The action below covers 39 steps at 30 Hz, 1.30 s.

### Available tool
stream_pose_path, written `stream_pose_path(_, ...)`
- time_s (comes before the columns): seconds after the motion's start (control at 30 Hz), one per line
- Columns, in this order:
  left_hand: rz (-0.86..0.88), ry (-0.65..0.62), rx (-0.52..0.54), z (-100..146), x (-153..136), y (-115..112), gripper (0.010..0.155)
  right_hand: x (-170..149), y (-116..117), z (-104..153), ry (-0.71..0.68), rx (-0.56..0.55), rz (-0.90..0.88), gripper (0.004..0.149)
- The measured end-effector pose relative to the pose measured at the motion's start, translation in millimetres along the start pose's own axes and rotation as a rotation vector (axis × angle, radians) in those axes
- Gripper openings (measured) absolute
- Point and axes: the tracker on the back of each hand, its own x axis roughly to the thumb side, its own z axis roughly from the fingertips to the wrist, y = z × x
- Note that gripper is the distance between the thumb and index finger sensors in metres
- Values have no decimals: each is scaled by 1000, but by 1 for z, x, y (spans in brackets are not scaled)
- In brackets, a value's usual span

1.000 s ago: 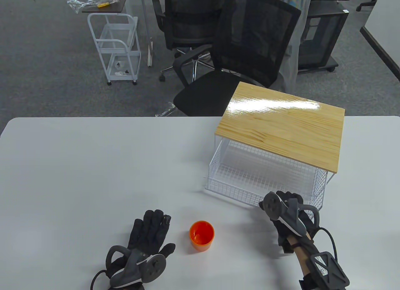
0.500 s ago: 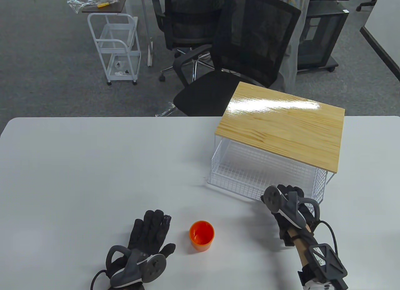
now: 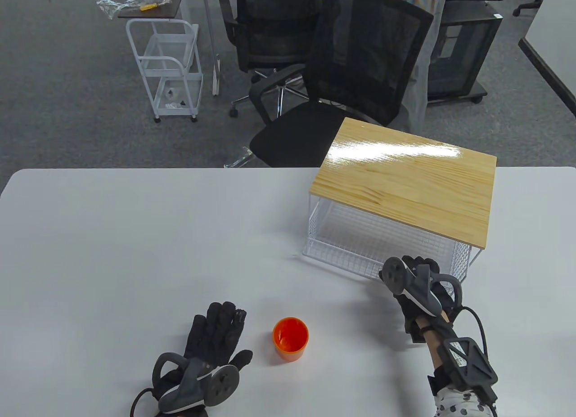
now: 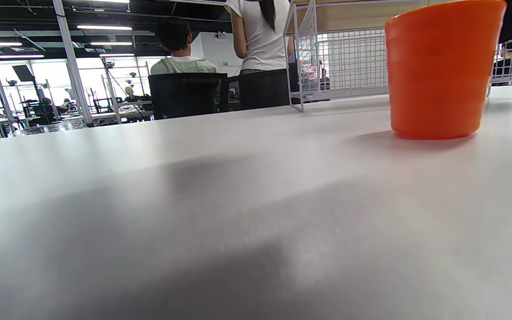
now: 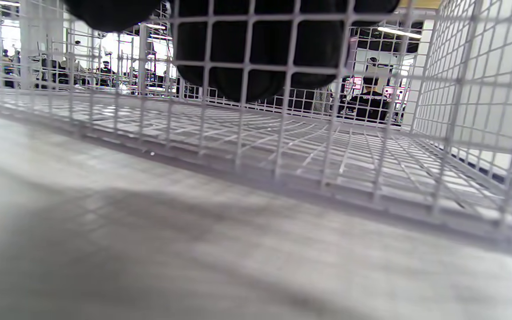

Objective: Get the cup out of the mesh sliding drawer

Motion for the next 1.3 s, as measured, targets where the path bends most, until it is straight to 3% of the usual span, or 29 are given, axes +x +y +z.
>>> stream_pose_path(1.3,-3,-5,-9,0,0,0,77,-8,7,-36,43,-45,45,44)
